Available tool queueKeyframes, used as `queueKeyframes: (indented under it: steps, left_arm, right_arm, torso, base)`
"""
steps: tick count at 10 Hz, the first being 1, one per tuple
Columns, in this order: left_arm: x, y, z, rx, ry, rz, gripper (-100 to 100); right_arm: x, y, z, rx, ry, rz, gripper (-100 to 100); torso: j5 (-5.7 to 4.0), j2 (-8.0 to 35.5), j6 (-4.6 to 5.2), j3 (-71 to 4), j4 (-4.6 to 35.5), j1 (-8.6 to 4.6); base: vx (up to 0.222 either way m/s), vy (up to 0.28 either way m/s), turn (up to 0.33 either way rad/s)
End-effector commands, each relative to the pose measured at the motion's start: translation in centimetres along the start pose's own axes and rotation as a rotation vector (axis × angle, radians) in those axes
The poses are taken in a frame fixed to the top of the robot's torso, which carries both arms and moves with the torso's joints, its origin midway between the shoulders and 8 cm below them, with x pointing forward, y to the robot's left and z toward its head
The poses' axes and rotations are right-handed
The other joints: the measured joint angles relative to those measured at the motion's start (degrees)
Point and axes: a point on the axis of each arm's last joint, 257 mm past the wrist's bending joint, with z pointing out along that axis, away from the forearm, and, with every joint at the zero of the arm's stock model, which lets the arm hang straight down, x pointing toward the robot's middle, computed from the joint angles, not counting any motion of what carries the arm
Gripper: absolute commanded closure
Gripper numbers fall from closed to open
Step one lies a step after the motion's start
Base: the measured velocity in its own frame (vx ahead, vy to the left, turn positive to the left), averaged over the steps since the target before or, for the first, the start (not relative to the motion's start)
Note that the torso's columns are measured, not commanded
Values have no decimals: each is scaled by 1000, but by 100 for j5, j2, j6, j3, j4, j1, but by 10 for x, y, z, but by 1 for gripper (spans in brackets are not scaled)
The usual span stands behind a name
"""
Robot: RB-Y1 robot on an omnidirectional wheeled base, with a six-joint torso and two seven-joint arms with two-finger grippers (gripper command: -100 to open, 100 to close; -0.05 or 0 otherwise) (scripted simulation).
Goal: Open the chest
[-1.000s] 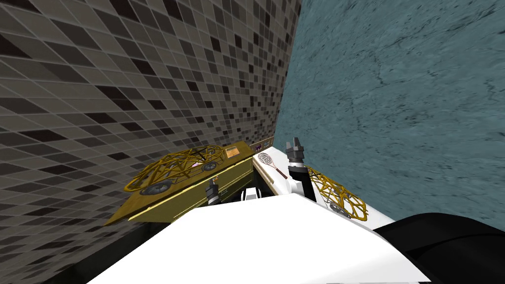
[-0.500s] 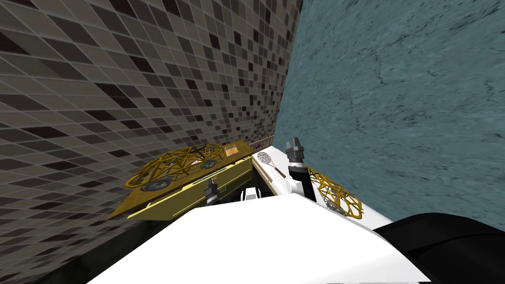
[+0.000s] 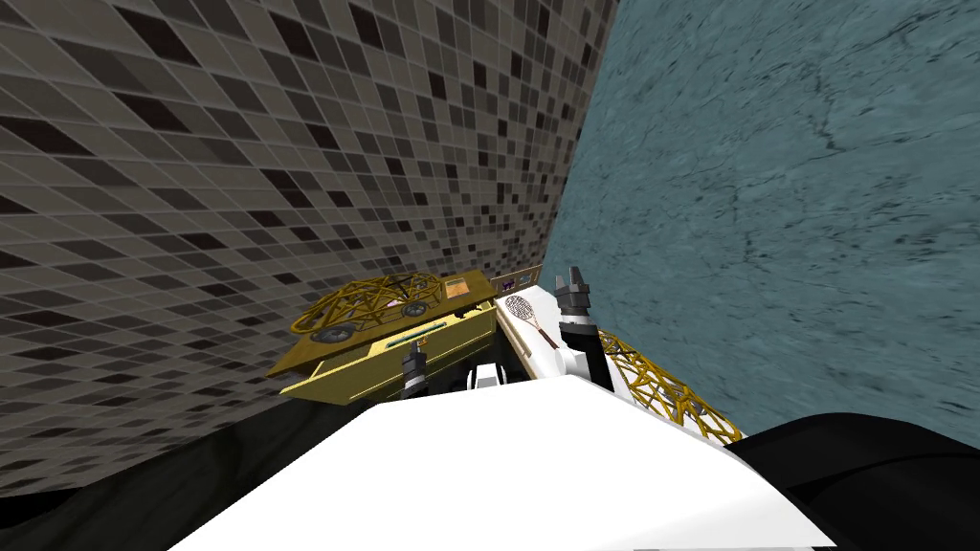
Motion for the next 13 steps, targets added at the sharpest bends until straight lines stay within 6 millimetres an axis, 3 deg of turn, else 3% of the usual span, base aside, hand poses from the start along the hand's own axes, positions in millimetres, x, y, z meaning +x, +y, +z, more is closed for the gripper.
queueKeyframes:
  steps: [1,3,7,8,12,13]
  left_arm:
    - [10,4,0,-30,45,-8,100]
    - [12,3,1,-21,44,-9,100]
    - [15,1,2,-18,53,-14,100]
    - [20,0,14,-19,59,-15,-100]
    - [31,-5,50,-22,73,-18,-100]
    - [31,-5,50,-22,73,-18,-100]
  right_arm:
    - [0,0,0,0,0,0,0]
    - [0,0,0,0,0,0,0]
    - [0,0,0,0,0,0,0]
    - [0,0,0,0,0,0,0]
    - [0,0,0,0,0,0,0]
    - [0,0,0,0,0,0,0]
  torso:
    - [0,-3,2,-1,0,0]
    - [2,-21,21,-10,4,0]
    - [-1,20,14,12,7,-21]
    - [-6,2,11,0,9,-16]
    - [-2,-49,28,-27,-2,-15]
    - [-4,-25,29,-13,5,-23]
  base:
    - [-37,-65,219]
    - [-56,-29,27]
    - [-191,-51,22]
    - [-120,-32,49]
    - [-52,-17,38]
    - [-41,-16,4]
